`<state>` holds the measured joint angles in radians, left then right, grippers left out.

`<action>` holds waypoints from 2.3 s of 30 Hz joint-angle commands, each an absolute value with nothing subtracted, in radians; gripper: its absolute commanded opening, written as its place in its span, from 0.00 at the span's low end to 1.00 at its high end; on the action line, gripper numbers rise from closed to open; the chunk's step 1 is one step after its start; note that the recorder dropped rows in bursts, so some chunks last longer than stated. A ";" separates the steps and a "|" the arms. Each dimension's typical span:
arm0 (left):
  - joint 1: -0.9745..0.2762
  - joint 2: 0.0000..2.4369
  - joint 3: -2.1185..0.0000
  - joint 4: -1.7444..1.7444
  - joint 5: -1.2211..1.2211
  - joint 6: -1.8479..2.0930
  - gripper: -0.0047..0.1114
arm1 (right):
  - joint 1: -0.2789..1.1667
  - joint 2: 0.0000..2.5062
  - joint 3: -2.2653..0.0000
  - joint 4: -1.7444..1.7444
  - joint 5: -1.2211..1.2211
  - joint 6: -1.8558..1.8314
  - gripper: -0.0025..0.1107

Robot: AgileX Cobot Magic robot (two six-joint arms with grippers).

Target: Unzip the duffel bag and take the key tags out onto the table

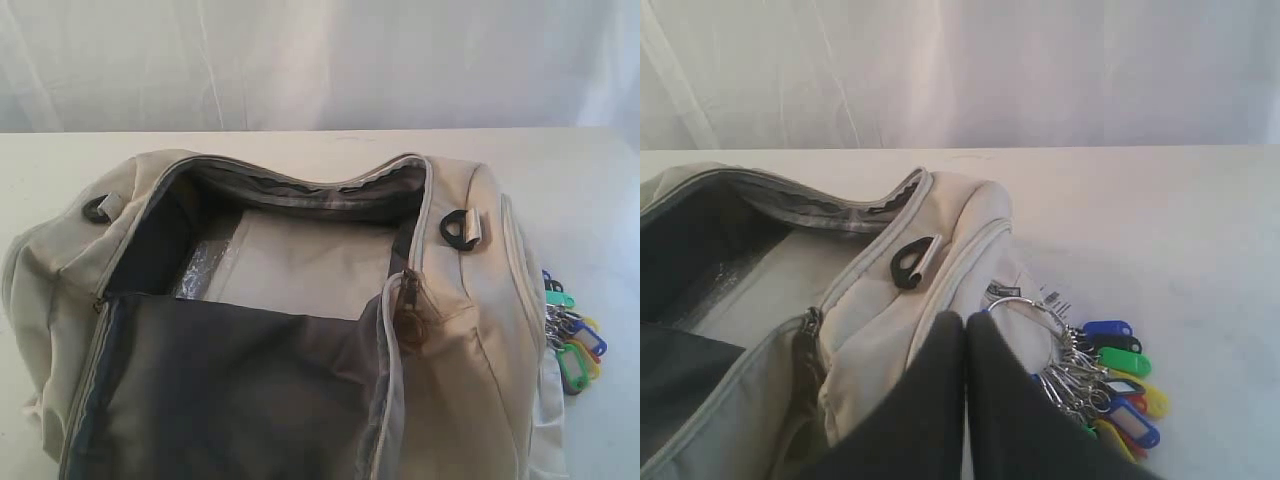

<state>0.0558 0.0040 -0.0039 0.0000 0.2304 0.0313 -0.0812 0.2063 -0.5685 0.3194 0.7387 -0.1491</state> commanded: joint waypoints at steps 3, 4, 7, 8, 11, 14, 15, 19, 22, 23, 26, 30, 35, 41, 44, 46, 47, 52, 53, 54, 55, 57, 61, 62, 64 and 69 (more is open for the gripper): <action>0.059 0.000 0.000 0.000 0.229 0.025 0.22 | -0.081 0.201 -0.435 0.309 0.687 -0.145 0.02; 0.059 0.000 0.000 0.000 0.229 0.025 0.22 | -0.081 0.201 -0.407 0.307 0.674 -0.145 0.02; 0.059 0.000 0.000 0.000 0.229 0.025 0.22 | -0.081 0.199 -0.337 0.292 0.460 -0.145 0.02; 0.059 0.000 0.000 0.000 0.229 0.025 0.22 | -0.081 0.187 -0.304 0.278 0.391 -0.145 0.02; 0.059 0.000 0.000 0.000 0.229 0.025 0.22 | -0.081 0.149 -0.228 0.196 0.307 -0.145 0.02; 0.059 0.000 0.000 0.000 0.229 0.025 0.22 | -0.081 0.090 -0.145 0.157 0.308 -0.145 0.02; 0.059 0.000 0.000 0.000 0.229 0.025 0.22 | -0.081 0.074 -0.113 0.157 0.308 -0.145 0.02; 0.059 0.000 0.000 0.000 0.229 0.025 0.22 | -0.081 0.000 -0.011 0.145 0.336 -0.160 0.02; 0.059 0.000 0.000 0.000 0.229 0.025 0.22 | -0.082 0.000 0.000 0.082 0.325 -0.157 0.02; 0.059 0.000 0.000 0.000 0.229 0.025 0.22 | -0.085 0.000 0.000 0.060 0.323 -0.157 0.02; 0.059 0.000 0.000 0.000 0.229 0.025 0.22 | -0.110 0.000 0.000 0.006 0.340 -0.155 0.02; 0.059 0.000 0.000 0.000 0.229 0.025 0.22 | -0.149 0.000 0.000 0.000 0.340 -0.155 0.02; 0.059 0.000 0.000 0.000 0.229 0.025 0.22 | -0.163 0.000 0.000 0.000 0.340 -0.155 0.02; 0.059 0.000 0.000 0.000 0.229 0.025 0.22 | -0.162 0.000 0.000 0.006 0.340 -0.155 0.02; 0.059 0.000 0.000 0.000 0.229 0.025 0.22 | -0.162 0.000 0.000 0.006 0.340 -0.155 0.02; 0.059 0.000 0.000 0.000 0.229 0.025 0.22 | -0.162 0.000 0.000 0.006 0.340 -0.155 0.02; 0.059 0.000 0.000 0.000 0.229 0.025 0.22 | -0.162 0.000 0.000 0.006 0.340 -0.155 0.02; 0.059 0.000 0.000 0.000 0.229 0.025 0.22 | -0.160 0.000 0.000 0.006 0.344 -0.153 0.02; 0.059 0.000 0.000 0.000 0.229 0.025 0.22 | -0.160 0.000 0.000 0.006 0.344 -0.151 0.02; 0.059 0.000 0.000 0.000 0.229 0.025 0.22 | -0.160 0.000 0.000 0.006 0.344 -0.143 0.02; 0.059 0.000 0.000 0.000 0.229 0.025 0.22 | -0.160 0.000 0.000 0.006 0.344 -0.116 0.02; 0.059 0.000 0.000 0.000 0.229 0.025 0.22 | -0.160 0.000 0.000 0.006 0.344 -0.051 0.02; 0.059 0.000 0.000 0.000 0.229 0.025 0.22 | -0.160 0.000 0.000 0.006 0.344 0.005 0.02; 0.059 0.000 0.000 0.000 0.229 0.025 0.22 | -0.160 0.000 0.000 0.006 0.344 0.005 0.02; 0.059 0.000 0.000 0.000 0.229 0.025 0.22 | -0.160 0.000 0.000 0.006 0.344 0.005 0.02; 0.059 0.000 0.000 0.000 0.229 0.025 0.22 | -0.160 0.000 0.000 0.006 0.344 0.005 0.02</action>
<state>0.0558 0.0040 -0.0039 0.0000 0.2304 0.0313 -0.1569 0.0059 -0.0049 0.0072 0.3450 0.0000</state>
